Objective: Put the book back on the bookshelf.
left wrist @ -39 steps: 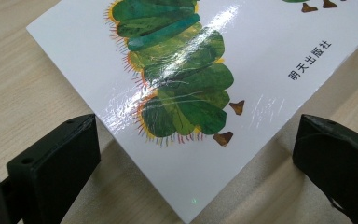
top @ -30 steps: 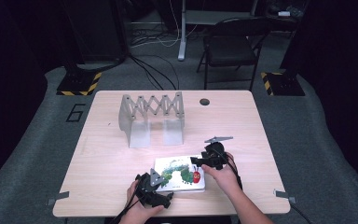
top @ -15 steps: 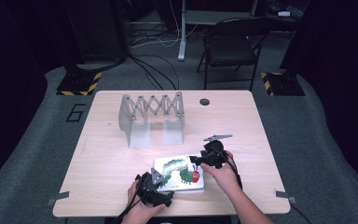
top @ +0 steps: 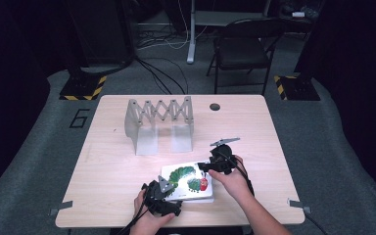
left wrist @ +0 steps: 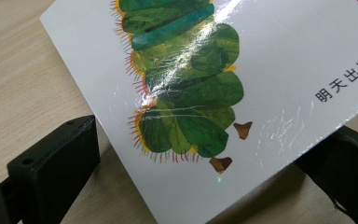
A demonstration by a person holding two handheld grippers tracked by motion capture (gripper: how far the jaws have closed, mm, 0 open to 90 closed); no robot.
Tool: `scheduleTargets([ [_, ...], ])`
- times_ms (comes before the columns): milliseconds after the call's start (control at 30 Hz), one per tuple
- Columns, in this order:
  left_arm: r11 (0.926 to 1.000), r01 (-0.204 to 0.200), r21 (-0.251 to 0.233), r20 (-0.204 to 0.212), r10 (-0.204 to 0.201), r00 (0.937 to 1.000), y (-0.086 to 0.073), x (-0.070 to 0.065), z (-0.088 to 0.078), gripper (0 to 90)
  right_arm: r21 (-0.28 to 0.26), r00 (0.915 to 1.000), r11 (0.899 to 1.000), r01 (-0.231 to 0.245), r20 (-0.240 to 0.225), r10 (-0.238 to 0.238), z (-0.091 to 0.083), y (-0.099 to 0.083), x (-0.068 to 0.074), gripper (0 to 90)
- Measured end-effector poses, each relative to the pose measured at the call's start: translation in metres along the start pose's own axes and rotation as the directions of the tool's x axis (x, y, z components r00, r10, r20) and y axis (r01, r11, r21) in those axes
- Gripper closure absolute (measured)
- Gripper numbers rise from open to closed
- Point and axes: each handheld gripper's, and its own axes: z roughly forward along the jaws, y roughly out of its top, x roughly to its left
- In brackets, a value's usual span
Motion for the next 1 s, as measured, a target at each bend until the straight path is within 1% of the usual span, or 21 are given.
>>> scheduleTargets([
  [67,1.0,0.002,0.001,0.004,-0.002,1.0,0.0,0.0,0.0,0.0,0.008,1.0,1.0,-0.004,0.007,0.004,0.0,0.001,0.001,41.1],
  [133,1.0,0.004,-0.003,-0.003,-0.004,1.0,0.0,-0.001,0.0,0.0,0.01,1.0,1.0,0.002,0.008,-0.002,0.001,0.001,0.002,41.1],
  [167,0.9989,-0.042,-0.023,-0.034,0.041,0.9986,0.0,-0.005,-0.002,0.7,0.008,1.0,1.0,0.0,0.005,0.0,0.001,0.001,0.001,41.3],
  [233,0.9955,-0.09,-0.029,-0.061,0.088,0.9942,0.001,-0.009,-0.003,1.0,0.008,0.9999,1.0,0.0,-0.015,0.0,0.002,0.001,0.0,41.9],
  [267,0.9948,-0.098,-0.029,-0.064,0.096,0.9934,0.001,-0.01,-0.003,1.4,0.0,0.9997,1.0,-0.009,-0.023,0.009,0.003,0.001,0.001,41.8],
  [333,0.9942,-0.104,-0.028,-0.064,0.102,0.9928,0.001,-0.009,-0.003,1.8,0.004,0.9999,1.0,0.013,-0.006,-0.013,0.004,0.001,0.001,41.8],
  [367,0.9942,-0.104,-0.028,-0.064,0.102,0.9928,0.001,-0.009,-0.003,1.8,0.004,0.9999,1.0,0.013,-0.005,-0.013,0.004,0.001,0.002,41.8],
  [400,0.9928,-0.116,-0.03,-0.063,0.114,0.9915,0.001,-0.009,-0.004,1.9,0.004,0.9999,1.0,0.014,-0.006,-0.014,0.004,0.001,0.001,41.9],
  [467,0.992,-0.124,-0.023,-0.054,0.123,0.991,0.002,-0.009,-0.004,2.1,0.004,0.9999,1.0,0.011,-0.008,-0.011,0.004,0.001,0.001,41.9],
  [500,0.9903,-0.134,-0.036,-0.065,0.131,0.9892,0.002,-0.009,-0.004,2.5,0.007,0.9999,1.0,-0.001,-0.012,0.001,0.003,0.001,0.001,41.9],
  [533,0.9893,-0.141,-0.037,-0.059,0.139,0.9886,0.002,-0.009,-0.004,2.6,0.005,0.9999,1.0,-0.01,-0.012,0.01,0.004,0.001,0.002,41.9],
  [667,0.9881,-0.149,-0.037,-0.065,0.146,0.9871,0.002,-0.01,-0.004,2.9,0.007,1.0,1.0,0.001,-0.009,-0.001,0.004,0.001,0.001,42.0],
  [700,0.9843,-0.171,-0.045,-0.056,0.168,0.9842,0.001,-0.01,-0.005,3.9,0.013,0.9998,1.0,-0.006,-0.016,0.006,0.005,0.001,0.0,42.0],
  [733,0.9843,-0.171,-0.045,-0.056,0.168,0.9842,0.001,-0.01,-0.005,5.7,0.013,0.9998,1.0,-0.006,-0.016,0.006,0.005,0.001,0.0,42.0],
  [767,0.9732,-0.219,-0.072,-0.079,0.213,0.9738,0.0,-0.015,-0.007,10.2,0.02,0.9997,1.0,-0.014,-0.018,0.015,0.006,0.001,0.0,43.3],
  [800,0.9646,-0.25,-0.085,-0.086,0.242,0.9664,-0.001,-0.016,-0.007,13.5,0.021,0.9994,1.0,-0.014,-0.03,0.015,0.006,0.001,-0.001,45.3],
  [833,0.9627,-0.256,-0.088,-0.083,0.249,0.965,-0.001,-0.017,-0.008,16.7,0.022,0.9965,0.999,-0.029,-0.077,0.031,0.007,0.002,-0.002,51.3],
  [867,0.9612,-0.26,-0.092,-0.093,0.252,0.9633,-0.001,-0.018,-0.007,17.7,0.033,0.987,0.997,-0.063,-0.146,0.068,0.007,0.002,-0.001,49.0],
  [933,0.9613,-0.26,-0.091,-0.093,0.252,0.9633,0.0,-0.018,-0.007,17.7,0.037,0.9861,0.997,-0.07,-0.148,0.075,0.008,0.002,0.002,48.4],
  [967,0.9662,-0.242,-0.09,-0.079,0.235,0.9688,0.0,-0.015,-0.007,17.7,0.034,0.9972,0.999,0.006,-0.075,-0.004,0.01,0.003,0.01,47.4],
  [1000,0.9641,-0.247,-0.097,-0.073,0.241,0.9678,-0.001,-0.013,-0.007,17.9,0.038,0.9966,0.999,0.005,-0.082,-0.002,0.011,0.004,0.011,46.7],
])
